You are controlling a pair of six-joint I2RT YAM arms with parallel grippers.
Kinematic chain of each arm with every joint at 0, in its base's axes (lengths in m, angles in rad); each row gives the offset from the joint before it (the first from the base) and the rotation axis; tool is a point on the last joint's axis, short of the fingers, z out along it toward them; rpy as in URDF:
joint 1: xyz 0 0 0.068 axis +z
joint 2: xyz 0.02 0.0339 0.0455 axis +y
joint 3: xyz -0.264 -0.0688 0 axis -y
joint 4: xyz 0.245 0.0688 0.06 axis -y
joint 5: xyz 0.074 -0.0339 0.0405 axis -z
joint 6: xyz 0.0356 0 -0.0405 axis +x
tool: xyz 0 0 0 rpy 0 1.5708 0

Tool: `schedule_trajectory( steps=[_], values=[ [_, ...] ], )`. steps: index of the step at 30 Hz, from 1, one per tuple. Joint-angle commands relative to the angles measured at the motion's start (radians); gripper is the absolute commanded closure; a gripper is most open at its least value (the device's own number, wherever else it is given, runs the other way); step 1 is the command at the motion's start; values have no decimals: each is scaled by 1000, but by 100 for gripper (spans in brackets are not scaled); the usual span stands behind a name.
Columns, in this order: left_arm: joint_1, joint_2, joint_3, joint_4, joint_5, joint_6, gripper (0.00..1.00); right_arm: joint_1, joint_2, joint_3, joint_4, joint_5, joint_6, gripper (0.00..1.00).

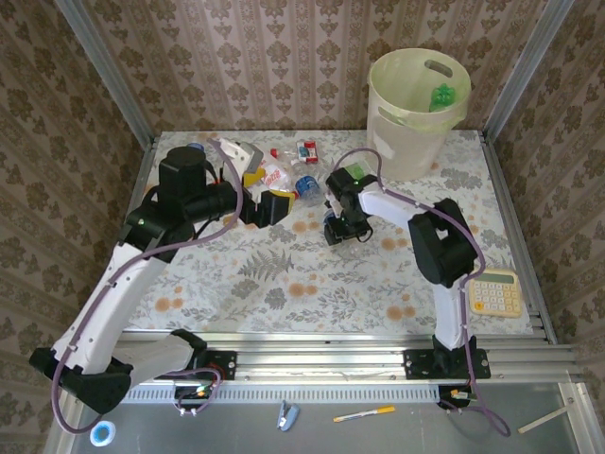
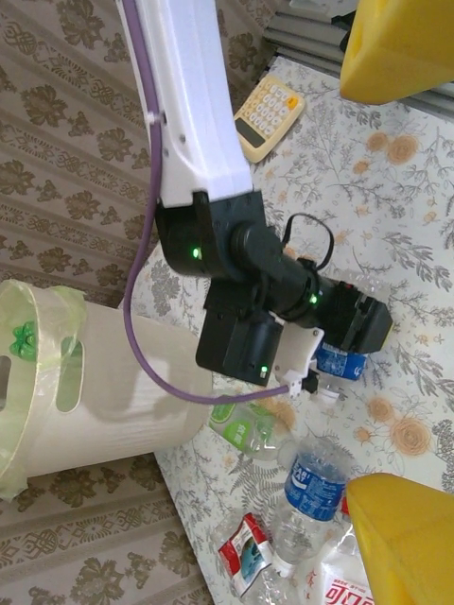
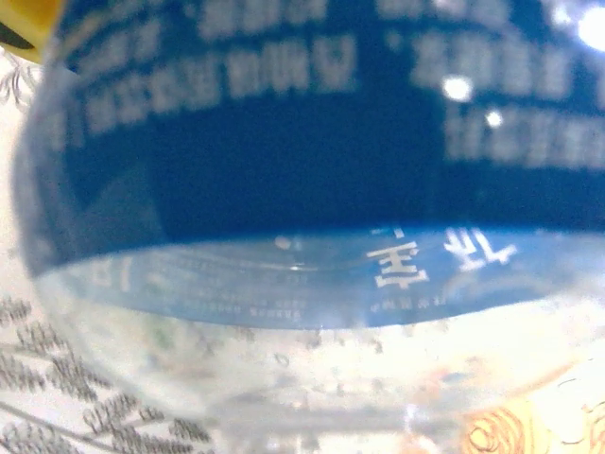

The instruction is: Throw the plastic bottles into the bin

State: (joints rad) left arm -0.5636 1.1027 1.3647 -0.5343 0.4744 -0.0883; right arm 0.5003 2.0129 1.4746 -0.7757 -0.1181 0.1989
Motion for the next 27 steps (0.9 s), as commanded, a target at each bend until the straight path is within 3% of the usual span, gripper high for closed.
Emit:
schedule_trajectory(
  steps=[1, 12, 27],
  values=[
    [-5, 12, 22, 37, -3, 26, 0, 1, -125, -65, 81, -26, 117, 55],
    [1, 70, 33, 82, 15, 33, 0, -79, -454, -324, 331, -25, 459, 71],
    [5, 133, 62, 97, 29, 53, 0, -273, -835, -522, 377, 44, 728, 87]
  ],
)
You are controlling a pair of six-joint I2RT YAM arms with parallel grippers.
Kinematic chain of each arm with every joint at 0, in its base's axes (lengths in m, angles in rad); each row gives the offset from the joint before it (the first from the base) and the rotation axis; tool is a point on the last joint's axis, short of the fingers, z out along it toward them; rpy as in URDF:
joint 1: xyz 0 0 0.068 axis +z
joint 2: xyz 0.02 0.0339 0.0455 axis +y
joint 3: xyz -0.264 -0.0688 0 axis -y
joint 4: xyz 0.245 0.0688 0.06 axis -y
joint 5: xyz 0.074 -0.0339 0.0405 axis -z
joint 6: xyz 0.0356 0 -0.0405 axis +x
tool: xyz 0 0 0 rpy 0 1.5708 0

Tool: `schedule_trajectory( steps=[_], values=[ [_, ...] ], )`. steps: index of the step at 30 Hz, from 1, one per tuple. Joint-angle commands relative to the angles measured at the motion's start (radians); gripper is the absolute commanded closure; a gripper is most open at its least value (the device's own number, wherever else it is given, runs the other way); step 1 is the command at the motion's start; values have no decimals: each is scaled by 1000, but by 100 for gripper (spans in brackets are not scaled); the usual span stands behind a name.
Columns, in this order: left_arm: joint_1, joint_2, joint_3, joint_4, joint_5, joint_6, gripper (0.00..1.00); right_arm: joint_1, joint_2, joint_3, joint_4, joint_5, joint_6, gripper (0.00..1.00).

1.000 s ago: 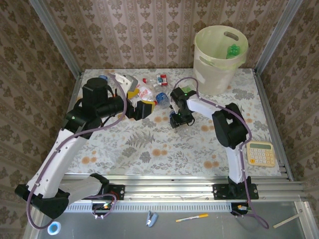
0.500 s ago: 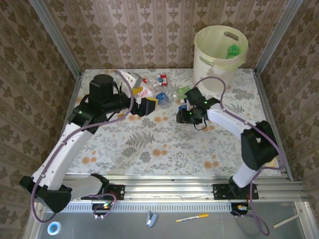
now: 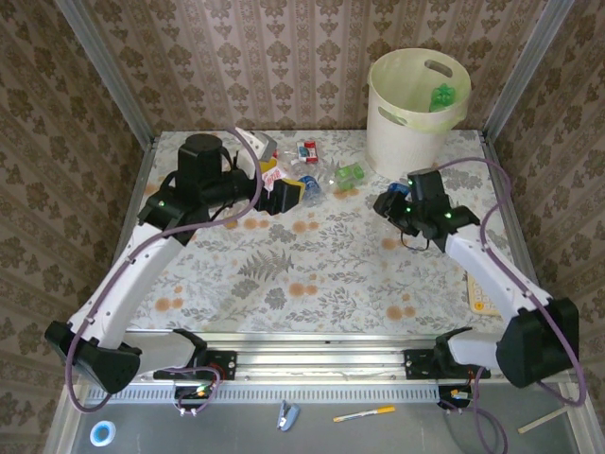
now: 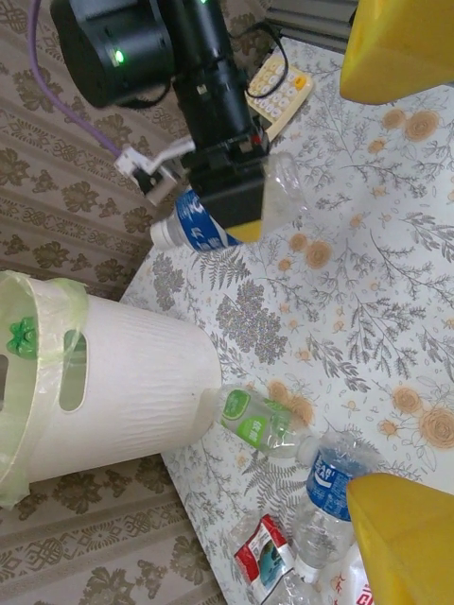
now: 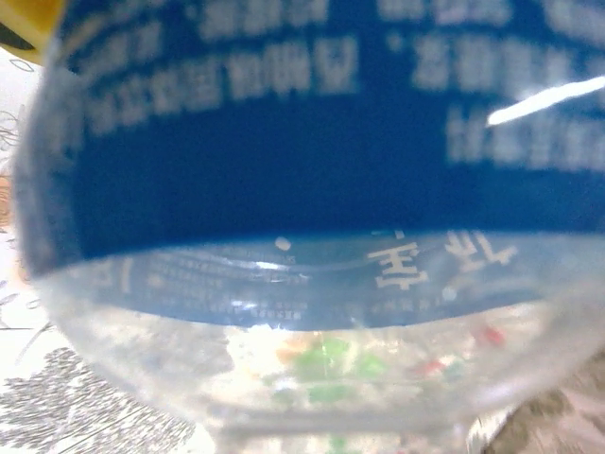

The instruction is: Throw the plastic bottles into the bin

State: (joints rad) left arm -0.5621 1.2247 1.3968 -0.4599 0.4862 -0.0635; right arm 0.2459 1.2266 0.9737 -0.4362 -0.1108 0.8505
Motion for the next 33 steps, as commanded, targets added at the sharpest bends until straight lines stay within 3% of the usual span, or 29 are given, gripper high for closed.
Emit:
schedule_trajectory(
  steps=[1, 20, 33],
  values=[
    [4, 13, 28, 25, 18, 28, 0, -26, -60, -18, 35, 38, 77, 88],
    [10, 30, 17, 15, 5, 9, 0, -151, 41, 320, 31, 43, 116, 99],
    [43, 46, 9, -6, -24, -17, 0, -169, 9, 3, 63, 60, 237, 100]
  ],
)
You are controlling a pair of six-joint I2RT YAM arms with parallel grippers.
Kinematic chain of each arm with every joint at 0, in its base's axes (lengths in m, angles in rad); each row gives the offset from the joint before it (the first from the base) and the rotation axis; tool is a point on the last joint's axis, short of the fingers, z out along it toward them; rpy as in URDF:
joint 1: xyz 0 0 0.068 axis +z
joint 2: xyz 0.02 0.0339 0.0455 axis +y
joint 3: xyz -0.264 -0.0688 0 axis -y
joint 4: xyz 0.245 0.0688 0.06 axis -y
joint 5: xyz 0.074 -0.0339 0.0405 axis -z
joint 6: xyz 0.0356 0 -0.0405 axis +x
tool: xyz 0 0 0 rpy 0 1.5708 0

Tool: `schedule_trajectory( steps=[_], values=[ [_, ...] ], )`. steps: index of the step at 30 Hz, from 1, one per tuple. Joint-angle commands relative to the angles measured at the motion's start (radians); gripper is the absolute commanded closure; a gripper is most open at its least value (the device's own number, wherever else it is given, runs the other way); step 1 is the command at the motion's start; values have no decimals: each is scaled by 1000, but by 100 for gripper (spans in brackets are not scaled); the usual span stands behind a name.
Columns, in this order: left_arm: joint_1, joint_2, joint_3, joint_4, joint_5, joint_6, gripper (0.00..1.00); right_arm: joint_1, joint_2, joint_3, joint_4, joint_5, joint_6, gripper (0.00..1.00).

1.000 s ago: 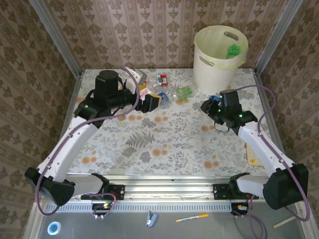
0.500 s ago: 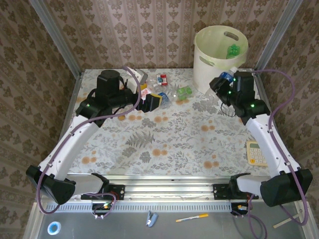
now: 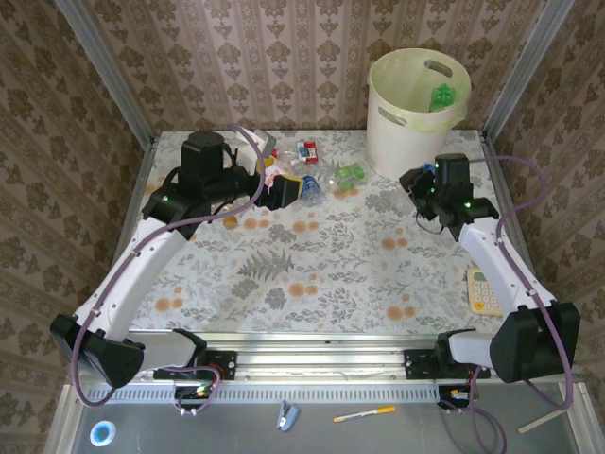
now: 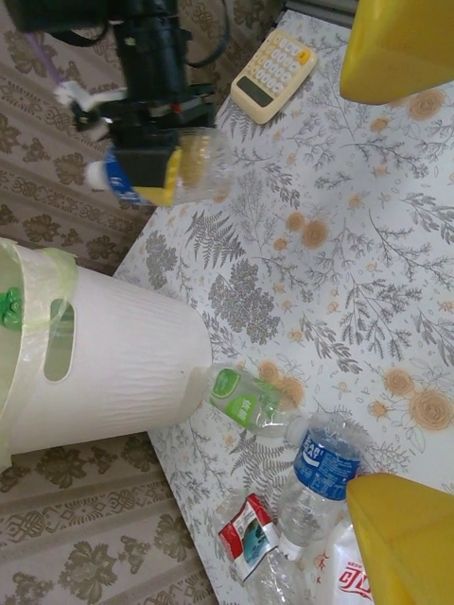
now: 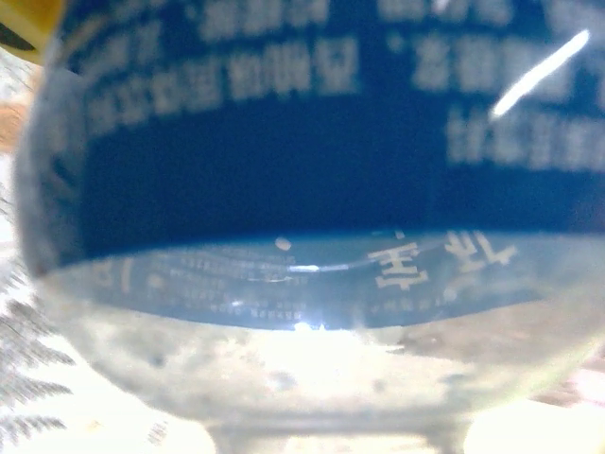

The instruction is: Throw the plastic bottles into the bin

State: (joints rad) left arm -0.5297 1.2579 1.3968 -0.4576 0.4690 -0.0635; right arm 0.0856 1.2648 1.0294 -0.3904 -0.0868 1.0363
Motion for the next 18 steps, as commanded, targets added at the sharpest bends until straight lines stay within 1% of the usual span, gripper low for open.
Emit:
schedule_trajectory(
  steps=[1, 4, 6, 8, 10, 12, 14, 16, 17, 18],
  values=[
    [12, 17, 8, -9, -8, -17, 0, -12, -33, -79, 21, 38, 60, 100],
    [19, 24, 8, -9, -10, -24, 0, -26, -32, -143, 43, 38, 81, 100],
    [22, 29, 10, -12, -11, -24, 0, -37, -12, -146, 63, 24, 82, 100],
    [25, 32, 10, -17, -12, -25, 0, -44, 25, -98, 72, 8, 66, 100],
    [33, 37, 11, -25, -12, -26, 0, -48, 86, 17, 77, -19, 22, 99],
    [43, 43, 13, -43, -15, -30, 0, -53, 172, 202, 36, -36, -15, 99],
    [56, 42, 3, -54, -24, -39, 0, -56, 266, 449, -3, -43, -48, 96],
    [66, 37, -21, -56, -36, -52, 0, -68, 405, 771, -73, -60, -59, 92],
    [66, 34, -29, -60, -40, -57, 0, -73, 477, 916, -111, -62, -59, 88],
    [97, 31, -38, -67, -49, -60, 0, -79, 559, 1084, -163, -59, -56, 84]
  ],
)
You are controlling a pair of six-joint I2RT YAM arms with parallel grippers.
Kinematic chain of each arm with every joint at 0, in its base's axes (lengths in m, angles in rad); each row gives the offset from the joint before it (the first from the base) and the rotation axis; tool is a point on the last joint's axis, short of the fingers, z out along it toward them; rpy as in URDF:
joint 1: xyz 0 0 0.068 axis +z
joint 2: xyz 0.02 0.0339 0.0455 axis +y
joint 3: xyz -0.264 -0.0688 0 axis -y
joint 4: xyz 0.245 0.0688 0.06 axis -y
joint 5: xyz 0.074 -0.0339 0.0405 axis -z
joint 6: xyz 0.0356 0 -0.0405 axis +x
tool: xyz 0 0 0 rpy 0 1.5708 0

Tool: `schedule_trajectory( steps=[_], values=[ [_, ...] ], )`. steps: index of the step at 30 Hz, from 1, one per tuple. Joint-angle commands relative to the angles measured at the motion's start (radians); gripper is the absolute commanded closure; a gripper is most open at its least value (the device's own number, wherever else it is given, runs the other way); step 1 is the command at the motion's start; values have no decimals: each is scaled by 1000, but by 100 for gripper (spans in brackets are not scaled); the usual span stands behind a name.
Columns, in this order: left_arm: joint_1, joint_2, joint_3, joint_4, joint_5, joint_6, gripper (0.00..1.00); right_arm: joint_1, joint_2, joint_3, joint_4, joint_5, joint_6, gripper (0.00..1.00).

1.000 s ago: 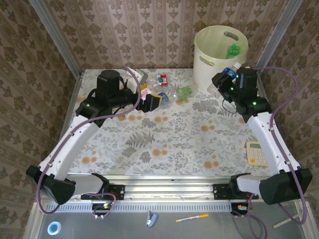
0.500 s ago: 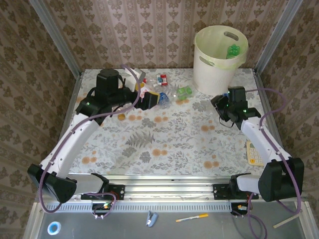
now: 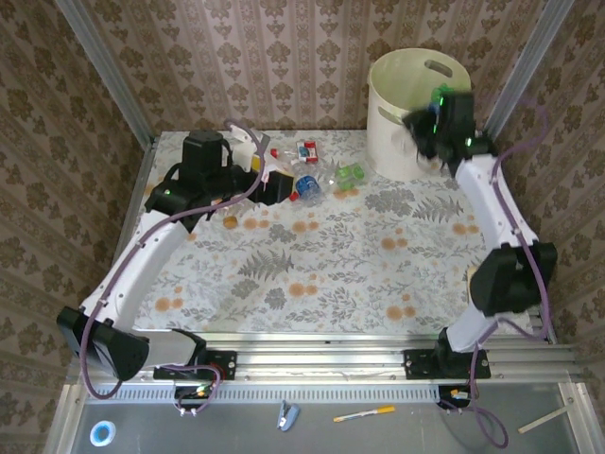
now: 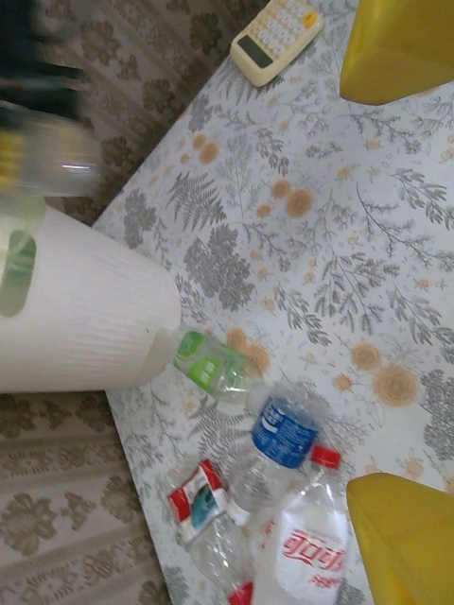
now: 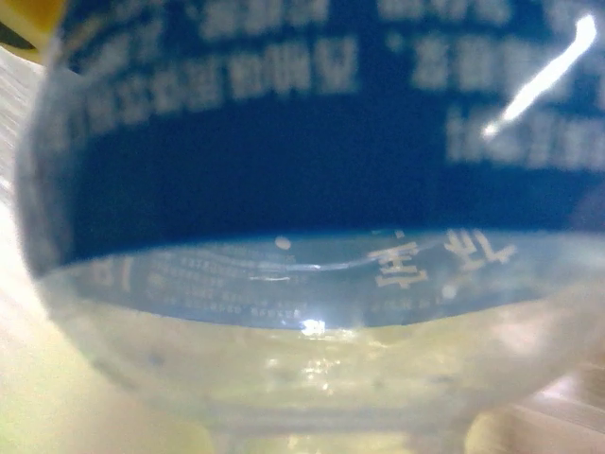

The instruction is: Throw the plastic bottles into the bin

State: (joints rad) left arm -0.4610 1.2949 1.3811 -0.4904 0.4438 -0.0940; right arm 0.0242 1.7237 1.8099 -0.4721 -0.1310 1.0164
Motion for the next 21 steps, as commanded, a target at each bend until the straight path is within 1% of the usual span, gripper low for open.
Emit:
schedule_trajectory(
  steps=[1, 3, 4, 6, 7, 9, 11, 15, 18, 21],
  values=[
    [33, -11, -34, -39, -29, -33, 0, -21, 186, 466, -138, -3, -32, 76],
    [43, -21, -59, -41, -34, -45, 0, -24, 359, 758, -254, 19, -42, 41],
    [50, -27, -78, -39, -36, -54, 0, -32, 450, 913, -334, 2, -25, 32],
    [67, -39, -108, -41, -36, -75, 0, -43, 585, 1122, -404, -54, -10, 19],
    [79, -44, -124, -42, -36, -88, 0, -42, 623, 1184, -438, -44, -13, 12],
    [101, -55, -151, -46, -33, -110, 0, -44, 632, 1178, -429, -55, -24, 0],
    [118, -57, -168, -56, -32, -110, 0, -44, 592, 1097, -373, -78, -44, 0],
    [169, -35, -157, -107, -46, -126, 0, -47, 446, 861, -262, -99, -73, 0],
    [214, -24, -159, -129, -69, -148, 0, -39, 332, 708, -212, -113, -95, 0],
    [255, -9, -171, -133, -73, -176, 0, -24, 234, 590, -215, -121, -133, 0]
  ],
)
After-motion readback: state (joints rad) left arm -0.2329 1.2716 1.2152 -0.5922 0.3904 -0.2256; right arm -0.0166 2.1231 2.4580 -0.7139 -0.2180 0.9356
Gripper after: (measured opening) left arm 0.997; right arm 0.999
